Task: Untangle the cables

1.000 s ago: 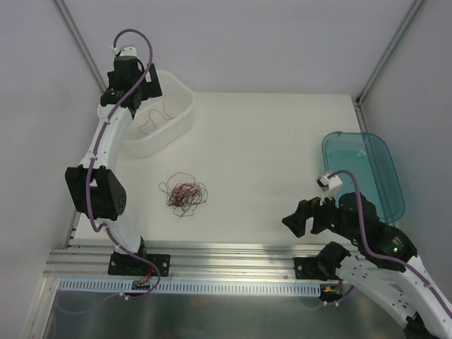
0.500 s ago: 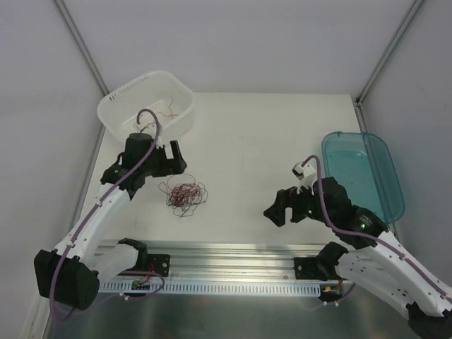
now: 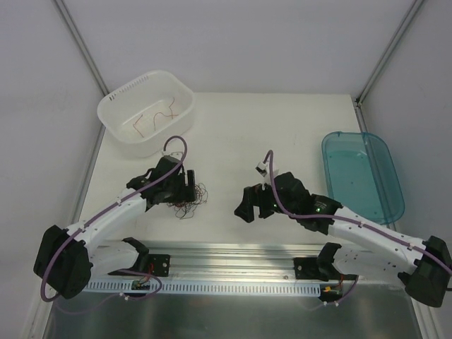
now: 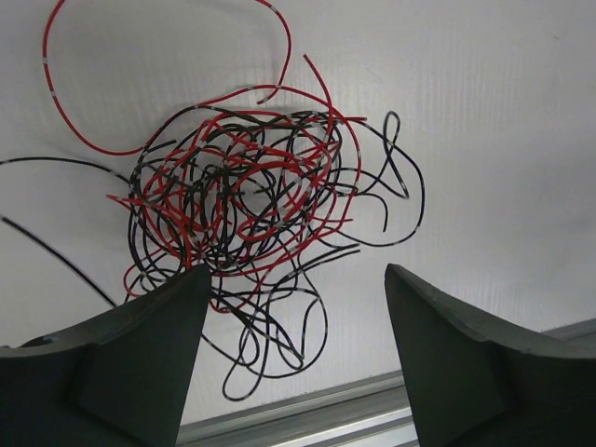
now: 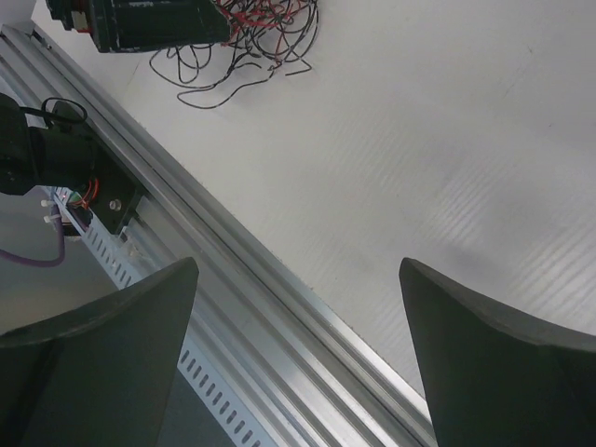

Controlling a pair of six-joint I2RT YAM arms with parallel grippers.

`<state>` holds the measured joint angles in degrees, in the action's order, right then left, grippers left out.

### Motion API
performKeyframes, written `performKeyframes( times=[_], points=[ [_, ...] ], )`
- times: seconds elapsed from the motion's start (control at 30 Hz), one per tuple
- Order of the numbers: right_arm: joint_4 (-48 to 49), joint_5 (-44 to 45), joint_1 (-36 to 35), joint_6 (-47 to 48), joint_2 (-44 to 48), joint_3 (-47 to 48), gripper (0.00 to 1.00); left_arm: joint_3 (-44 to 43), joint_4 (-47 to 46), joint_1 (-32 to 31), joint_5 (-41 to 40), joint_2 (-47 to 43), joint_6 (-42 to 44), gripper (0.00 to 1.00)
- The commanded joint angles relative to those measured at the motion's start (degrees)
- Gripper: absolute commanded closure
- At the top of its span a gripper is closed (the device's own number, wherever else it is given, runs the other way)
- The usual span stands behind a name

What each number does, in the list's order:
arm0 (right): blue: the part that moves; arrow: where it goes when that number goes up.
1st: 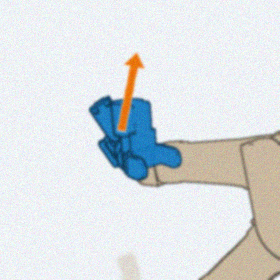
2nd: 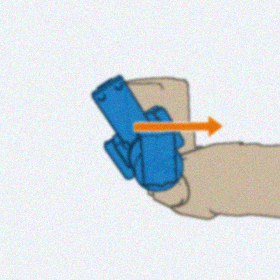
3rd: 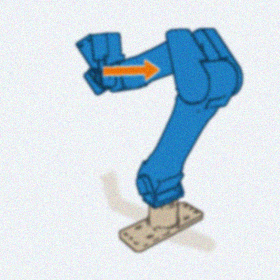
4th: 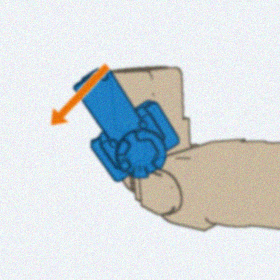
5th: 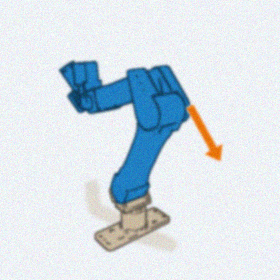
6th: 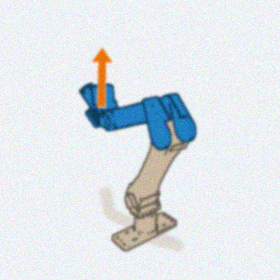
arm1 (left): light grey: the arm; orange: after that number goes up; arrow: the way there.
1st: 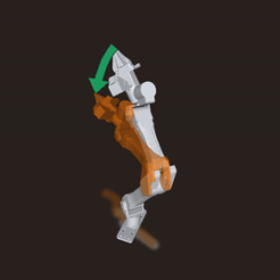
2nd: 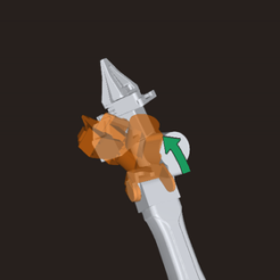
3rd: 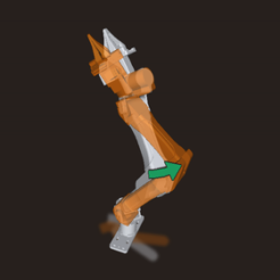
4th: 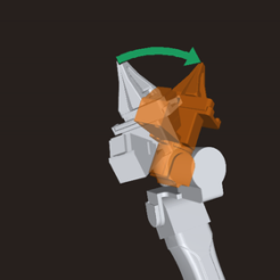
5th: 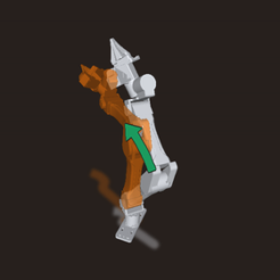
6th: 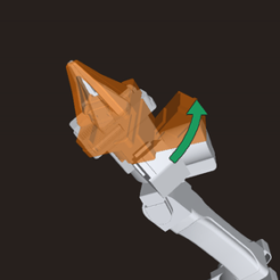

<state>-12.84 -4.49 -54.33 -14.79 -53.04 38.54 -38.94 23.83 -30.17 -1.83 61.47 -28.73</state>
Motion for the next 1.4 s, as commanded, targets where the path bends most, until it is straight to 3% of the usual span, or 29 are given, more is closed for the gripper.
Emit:
performKeyframes(
  times=[0.0, 0.03, 0.07, 0.13, 0.17, 0.27, 0.6, 1.17, 1.27, 1.37],
  points=[
    [9.3, 3.3, -1.5, -3.1, -4.2, 1.9, 0.06, 0.4, -0.9, -1.5, -4.1, 2.8, -3.4, 0.31],
    [10.4, 3.6, -1.6, -3.6, -5.2, 2.0, 0.07, 0.4, -1.2, -2.3, -3.5, 3.0, -4.0, 0.37],
    [12.4, 3.7, -1.7, -4.4, -6.0, 1.9, 0.08, 0.3, -1.4, -2.6, -3.2, 3.0, -5.2, 0.54],
    [14.8, 4.1, -1.9, -5.3, -8.3, 1.3, 0.11, 0.8, -1.7, -3.8, -2.6, 2.3, -7.1, 0.7],
    [16.9, 4.1, -2.0, -6.5, -8.9, 0.9, 0.12, 0.9, -2.2, -4.1, -1.5, 2.1, -9.0, 0.86],
    [20.8, 4.1, -2.0, -8.2, -11.0, -0.9, 0.18, 1.4, -3.5, -5.8, 0.7, 1.3, -12.5, 1.0],
    [21.5, 3.4, -2.3, -4.1, -21.0, 5.8, 0.44, 2.5, -4.5, -10.4, 1.7, -1.6, -17.5, 1.0],
    [24.6, 7.7, -1.8, -5.3, -40.4, 13.6, 0.6, 4.9, -4.6, -11.6, 3.8, -5.4, -19.3, 1.0],
    [26.1, 7.1, -1.5, -5.2, -41.9, 13.8, 0.69, 5.1, -4.6, -11.6, 3.8, -5.4, -19.3, 1.0],
    [26.4, 7.4, -0.9, -4.7, -41.9, 13.2, 0.85, 5.5, -4.6, -11.6, 3.4, -5.9, -19.0, 1.0]
  ],
)
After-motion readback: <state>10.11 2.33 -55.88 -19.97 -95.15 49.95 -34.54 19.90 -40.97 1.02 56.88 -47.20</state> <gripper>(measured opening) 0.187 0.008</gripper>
